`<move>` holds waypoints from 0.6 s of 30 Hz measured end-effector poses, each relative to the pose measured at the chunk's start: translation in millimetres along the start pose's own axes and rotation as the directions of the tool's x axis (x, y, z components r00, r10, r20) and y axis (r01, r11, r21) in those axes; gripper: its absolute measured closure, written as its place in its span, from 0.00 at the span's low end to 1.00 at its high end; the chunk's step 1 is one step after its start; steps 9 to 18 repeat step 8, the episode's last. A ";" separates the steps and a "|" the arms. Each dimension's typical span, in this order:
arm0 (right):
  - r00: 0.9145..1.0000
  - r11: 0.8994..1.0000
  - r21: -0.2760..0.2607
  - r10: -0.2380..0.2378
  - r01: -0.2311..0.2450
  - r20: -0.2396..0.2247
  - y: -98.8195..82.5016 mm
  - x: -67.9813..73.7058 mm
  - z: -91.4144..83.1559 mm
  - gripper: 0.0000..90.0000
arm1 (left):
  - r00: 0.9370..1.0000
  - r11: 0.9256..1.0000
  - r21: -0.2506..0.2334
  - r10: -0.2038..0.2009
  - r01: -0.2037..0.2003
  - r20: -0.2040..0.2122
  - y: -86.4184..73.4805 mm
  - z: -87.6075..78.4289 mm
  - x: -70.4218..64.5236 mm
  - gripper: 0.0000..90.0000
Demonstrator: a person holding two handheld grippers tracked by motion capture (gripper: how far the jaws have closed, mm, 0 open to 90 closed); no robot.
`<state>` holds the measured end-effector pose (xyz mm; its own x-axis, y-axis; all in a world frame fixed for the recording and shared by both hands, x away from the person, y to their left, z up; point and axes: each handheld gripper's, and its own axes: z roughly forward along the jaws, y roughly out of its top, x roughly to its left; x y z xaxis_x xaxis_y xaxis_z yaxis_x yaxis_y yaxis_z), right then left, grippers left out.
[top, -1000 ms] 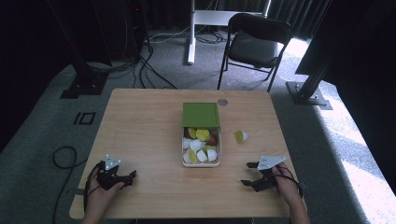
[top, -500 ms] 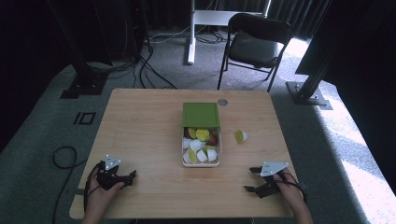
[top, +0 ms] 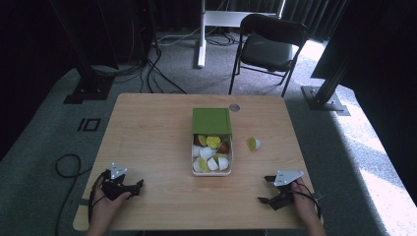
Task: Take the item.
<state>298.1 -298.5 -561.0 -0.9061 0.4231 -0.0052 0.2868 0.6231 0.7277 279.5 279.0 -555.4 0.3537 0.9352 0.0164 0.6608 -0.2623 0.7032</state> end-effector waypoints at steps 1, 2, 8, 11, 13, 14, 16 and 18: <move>1.000 1.000 0.001 0.002 -0.002 0.002 0.0 0.0 0.1 0.13 | 1.000 1.000 0.000 0.000 0.000 0.000 0.0 0.0 0.0 0.11; 1.000 1.000 0.003 0.005 -0.005 0.004 0.2 0.0 0.1 0.13 | 1.000 1.000 0.000 0.000 0.000 0.000 0.0 0.0 0.0 0.11; 1.000 1.000 0.003 0.005 -0.006 0.004 0.2 0.0 0.2 0.13 | 1.000 1.000 0.000 -0.001 0.001 0.000 0.0 0.0 0.0 0.11; 1.000 1.000 0.003 0.005 -0.006 0.004 0.2 0.0 0.2 0.13 | 1.000 1.000 0.000 -0.001 0.001 0.000 0.0 0.0 0.0 0.11; 1.000 1.000 0.003 0.005 -0.006 0.004 0.2 0.0 0.2 0.13 | 1.000 1.000 0.000 -0.001 0.001 0.000 0.0 0.0 0.0 0.11; 1.000 1.000 0.003 0.005 -0.006 0.004 0.2 0.0 0.2 0.13 | 1.000 1.000 0.000 -0.001 0.001 0.000 0.0 0.0 0.0 0.11; 1.000 1.000 0.003 0.005 -0.006 0.004 0.2 0.0 0.2 0.13 | 1.000 1.000 0.000 -0.001 0.001 0.000 0.0 0.0 0.0 0.11; 1.000 1.000 0.003 0.005 -0.006 0.004 0.2 0.0 0.2 0.13 | 1.000 1.000 0.000 -0.001 0.001 0.000 0.0 0.0 0.0 0.11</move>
